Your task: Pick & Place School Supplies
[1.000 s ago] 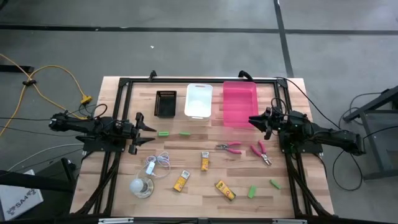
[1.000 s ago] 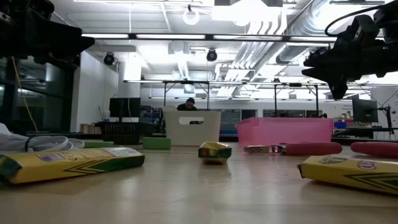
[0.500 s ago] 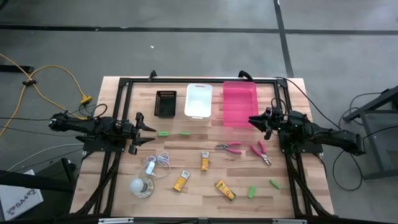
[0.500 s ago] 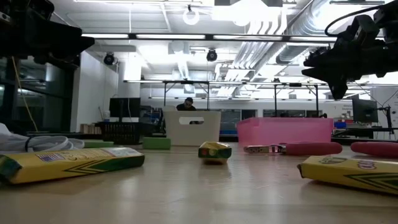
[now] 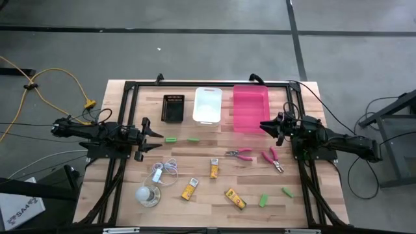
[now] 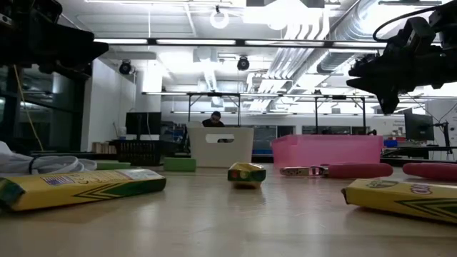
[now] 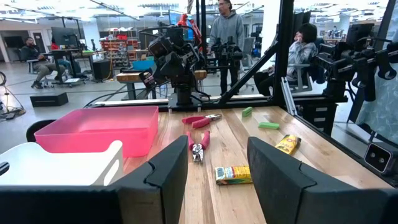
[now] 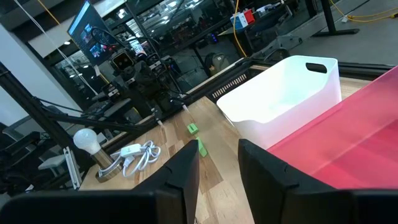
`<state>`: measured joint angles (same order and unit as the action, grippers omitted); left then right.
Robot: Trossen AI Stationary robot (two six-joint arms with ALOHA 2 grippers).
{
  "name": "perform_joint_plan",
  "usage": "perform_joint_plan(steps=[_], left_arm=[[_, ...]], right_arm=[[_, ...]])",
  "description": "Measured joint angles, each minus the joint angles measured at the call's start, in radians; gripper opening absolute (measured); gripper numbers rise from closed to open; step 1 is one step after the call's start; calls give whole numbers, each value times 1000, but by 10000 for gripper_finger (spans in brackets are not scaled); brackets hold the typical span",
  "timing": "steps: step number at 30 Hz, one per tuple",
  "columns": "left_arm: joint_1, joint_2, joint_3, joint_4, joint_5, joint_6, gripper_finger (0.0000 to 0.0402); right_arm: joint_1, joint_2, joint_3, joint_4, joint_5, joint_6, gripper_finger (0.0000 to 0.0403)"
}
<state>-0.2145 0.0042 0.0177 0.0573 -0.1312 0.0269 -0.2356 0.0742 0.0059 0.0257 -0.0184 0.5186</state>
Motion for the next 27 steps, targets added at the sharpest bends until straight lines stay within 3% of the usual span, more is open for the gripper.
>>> perform_joint_plan(steps=[6,10,18,27], left_arm=[[0,0,0,0,-1,0,161],[1,0,0,1,-57,-5,161],[1,14,1,7,-128,-143,161],[1,235,92,0,-241,-247,161]], right_arm=[[0,0,0,0,0,0,100],[0,0,0,0,0,0,100],[0,0,0,0,0,0,100],[0,0,0,0,0,0,100]])
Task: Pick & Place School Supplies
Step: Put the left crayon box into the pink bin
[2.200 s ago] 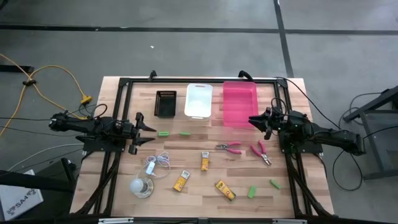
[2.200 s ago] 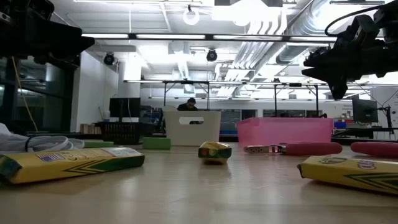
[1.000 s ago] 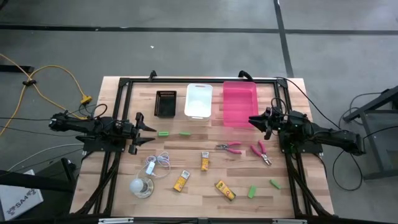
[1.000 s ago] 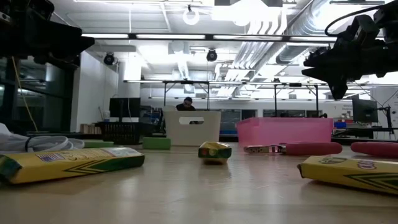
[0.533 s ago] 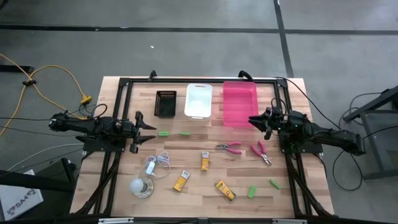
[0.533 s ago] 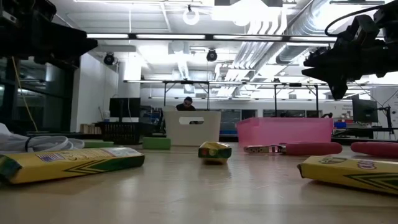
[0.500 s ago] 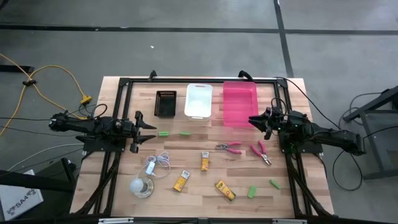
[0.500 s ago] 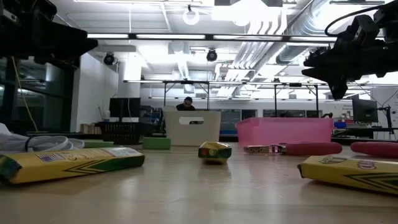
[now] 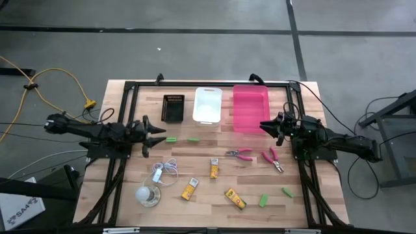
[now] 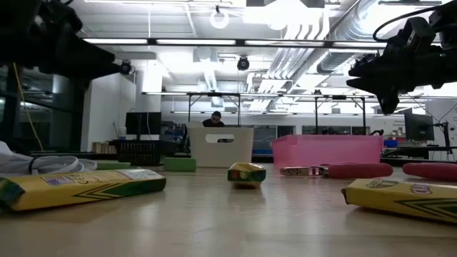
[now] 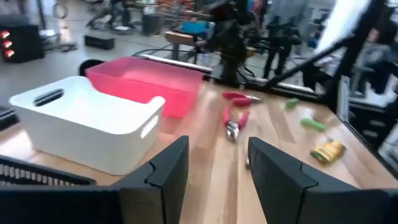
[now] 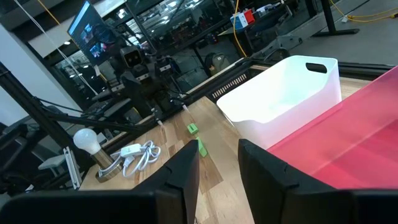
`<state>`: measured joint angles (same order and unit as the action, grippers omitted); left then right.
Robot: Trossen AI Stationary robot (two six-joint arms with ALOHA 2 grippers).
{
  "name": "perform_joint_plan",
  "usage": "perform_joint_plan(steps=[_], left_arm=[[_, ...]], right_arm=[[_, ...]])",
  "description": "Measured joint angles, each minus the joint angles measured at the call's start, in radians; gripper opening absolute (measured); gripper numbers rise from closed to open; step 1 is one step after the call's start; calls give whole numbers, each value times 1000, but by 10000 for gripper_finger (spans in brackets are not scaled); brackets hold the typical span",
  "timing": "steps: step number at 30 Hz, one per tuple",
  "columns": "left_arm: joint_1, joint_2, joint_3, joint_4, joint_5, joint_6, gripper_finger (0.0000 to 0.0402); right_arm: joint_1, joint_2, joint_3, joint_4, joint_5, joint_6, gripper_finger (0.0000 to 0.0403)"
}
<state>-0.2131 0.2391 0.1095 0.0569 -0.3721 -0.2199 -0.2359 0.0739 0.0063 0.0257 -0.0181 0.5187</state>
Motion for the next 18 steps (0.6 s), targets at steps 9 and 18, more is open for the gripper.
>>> perform_joint_plan(steps=[9,18], left_arm=[[0,359,212,-16,-3,-82,161],[0,678,479,-189,0,-199,161]], right_arm=[[0,0,0,0,0,0,100],[0,0,0,0,0,0,100]])
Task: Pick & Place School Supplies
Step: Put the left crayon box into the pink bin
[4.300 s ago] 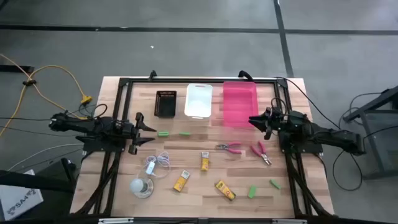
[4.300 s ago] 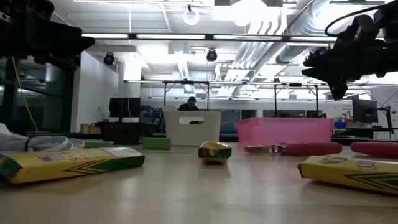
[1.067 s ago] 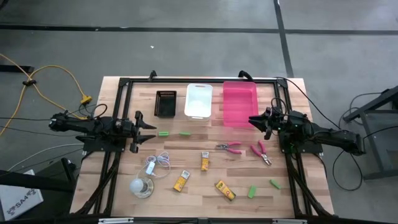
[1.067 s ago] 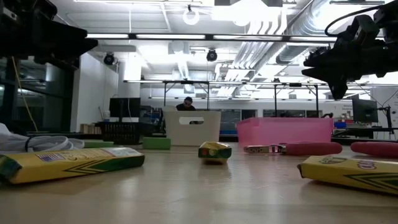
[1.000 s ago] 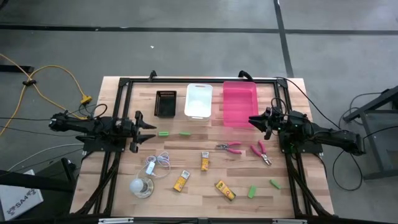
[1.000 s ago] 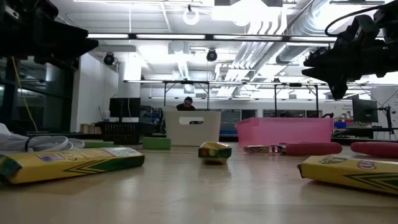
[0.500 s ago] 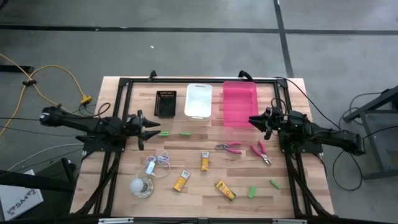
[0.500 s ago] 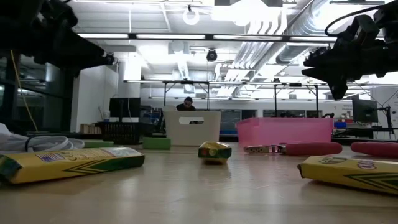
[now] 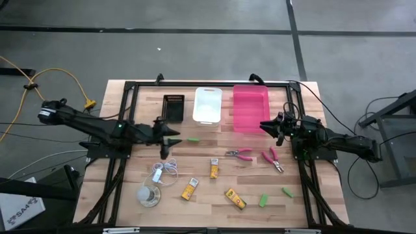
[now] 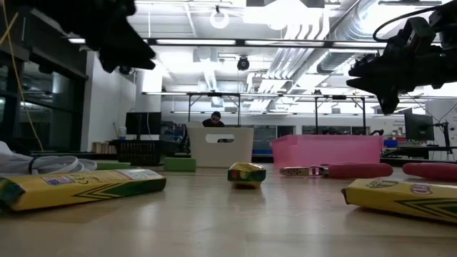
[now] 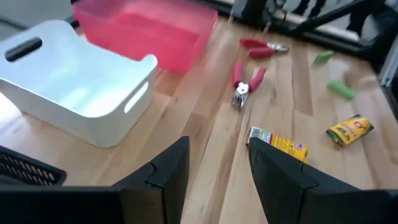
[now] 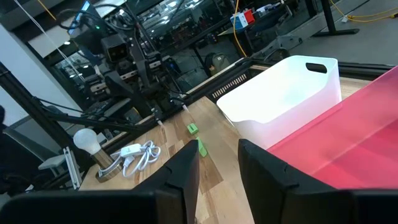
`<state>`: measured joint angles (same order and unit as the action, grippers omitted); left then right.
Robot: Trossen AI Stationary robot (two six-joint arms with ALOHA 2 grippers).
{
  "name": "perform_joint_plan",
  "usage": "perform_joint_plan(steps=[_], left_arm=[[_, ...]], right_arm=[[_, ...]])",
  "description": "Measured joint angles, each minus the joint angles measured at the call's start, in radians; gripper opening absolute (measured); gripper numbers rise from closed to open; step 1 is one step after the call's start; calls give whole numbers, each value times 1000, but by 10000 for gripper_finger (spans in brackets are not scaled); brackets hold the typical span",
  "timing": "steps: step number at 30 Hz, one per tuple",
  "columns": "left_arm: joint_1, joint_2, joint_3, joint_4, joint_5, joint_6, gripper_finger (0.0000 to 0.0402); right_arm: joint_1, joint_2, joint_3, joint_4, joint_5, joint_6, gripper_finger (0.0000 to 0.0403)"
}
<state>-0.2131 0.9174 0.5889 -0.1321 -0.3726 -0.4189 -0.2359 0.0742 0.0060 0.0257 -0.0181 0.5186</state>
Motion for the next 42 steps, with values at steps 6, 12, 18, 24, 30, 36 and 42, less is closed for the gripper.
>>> perform_joint_plan(steps=[6,12,18,24,30,36,42], left_arm=[[-1,181,181,-145,9,-53,161],[-1,320,324,-238,104,-22,161],[-2,390,361,-222,213,163,161],[-2,410,361,-203,225,284,161],[-39,441,361,-197,265,217,161],[-101,482,361,-196,266,5,161],[-142,497,361,-211,204,-259,161]], right_arm=[[0,0,0,0,0,0,100],[0,0,0,0,0,0,100],[0,0,0,0,0,0,100],[0,0,0,0,0,0,100],[0,0,0,0,0,0,100],[0,0,0,0,0,0,100],[0,0,0,0,0,0,100]])
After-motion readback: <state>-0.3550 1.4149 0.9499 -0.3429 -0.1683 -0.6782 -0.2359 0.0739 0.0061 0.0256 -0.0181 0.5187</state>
